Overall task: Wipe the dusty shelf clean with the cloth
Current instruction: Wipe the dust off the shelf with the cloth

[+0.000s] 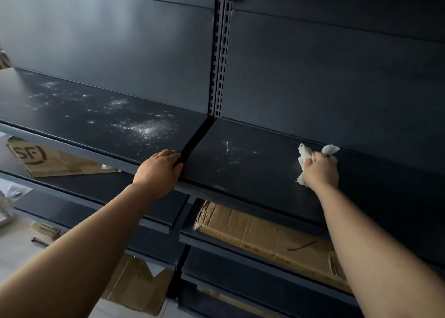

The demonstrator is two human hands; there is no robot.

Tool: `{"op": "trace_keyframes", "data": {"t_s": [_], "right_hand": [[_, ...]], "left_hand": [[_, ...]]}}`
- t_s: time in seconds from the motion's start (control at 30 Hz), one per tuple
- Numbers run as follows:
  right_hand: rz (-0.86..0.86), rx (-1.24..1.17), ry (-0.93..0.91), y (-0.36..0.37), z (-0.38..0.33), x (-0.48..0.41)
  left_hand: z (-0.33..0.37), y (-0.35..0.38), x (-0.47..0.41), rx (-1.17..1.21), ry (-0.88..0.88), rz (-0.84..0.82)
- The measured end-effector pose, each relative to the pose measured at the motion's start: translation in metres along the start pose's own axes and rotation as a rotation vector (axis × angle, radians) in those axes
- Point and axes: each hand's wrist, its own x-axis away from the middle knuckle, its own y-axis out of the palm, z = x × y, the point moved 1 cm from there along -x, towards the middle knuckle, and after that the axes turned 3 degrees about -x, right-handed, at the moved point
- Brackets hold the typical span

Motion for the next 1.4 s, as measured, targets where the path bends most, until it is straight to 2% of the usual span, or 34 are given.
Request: {"op": "trace_keyframes", "data": {"t_s": [0.13,0.27,0.37,0.43,0.47,0.53,0.6,0.67,0.73,0.87,0.93,1.0,1.03,1.1,1.17,1.27,1.4], "right_hand": [[-0.103,0.037,-0.067,0.028,-0.043,-0.015],[-0.242,0.013,-0.302,0.060,-0.104,0.010],[-0.372,-0.118,-0.532,0.078,-0.143,0.042],[-0.478,-0.283,-0.602,0.081,-0.155,0.051],[-0.496,-0.379,-0.589,0.079,-0.156,0.048],[-0.376,-0.471,-0.488,0.073,-0.145,0.024],[-0.228,-0.380,-0.356,0.073,-0.126,-0.011],[-0.210,-0.231,-0.282,0.082,-0.112,-0.036],[-0.252,-0.158,-0.326,0.094,-0.120,-0.043],[-0.344,-0.111,-0.530,0.115,-0.164,-0.024],[-0.422,-0.157,-0.648,0.121,-0.182,-0.006],[-0.542,-0.306,-0.726,0.124,-0.189,0.008],[-0.574,-0.407,-0.694,0.123,-0.190,0.008],[-0.456,-0.505,-0.584,0.121,-0.186,-0.011],[-0.304,-0.389,-0.518,0.125,-0.177,-0.042],[-0.368,-0.187,-0.513,0.139,-0.179,-0.061],[-0.456,-0.187,-0.643,0.143,-0.195,-0.033]], "left_hand": [[-0.004,0.004,-0.001,-0.017,-0.006,-0.012],[-0.005,0.007,-0.001,-0.004,-0.025,-0.001],[-0.004,0.010,0.001,0.000,-0.024,0.022],[-0.005,0.007,0.000,-0.004,-0.019,0.020],[-0.006,0.005,-0.001,-0.012,-0.022,0.024],[-0.011,0.001,-0.003,-0.028,-0.058,0.055],[-0.016,0.002,-0.003,-0.022,-0.105,0.080],[-0.019,0.006,-0.004,-0.002,-0.114,0.085],[-0.021,0.009,-0.005,0.021,-0.118,0.091],[-0.023,0.011,-0.005,0.033,-0.115,0.130],[-0.023,0.012,-0.005,0.037,-0.117,0.153],[-0.023,0.012,-0.004,0.039,-0.113,0.160],[-0.024,0.012,-0.004,0.036,-0.107,0.161],[-0.026,0.012,-0.004,0.033,-0.099,0.162],[-0.026,0.012,-0.004,0.031,-0.095,0.156],[-0.025,0.011,-0.005,0.024,-0.094,0.147],[-0.025,0.011,-0.004,0.039,-0.086,0.154]]}}
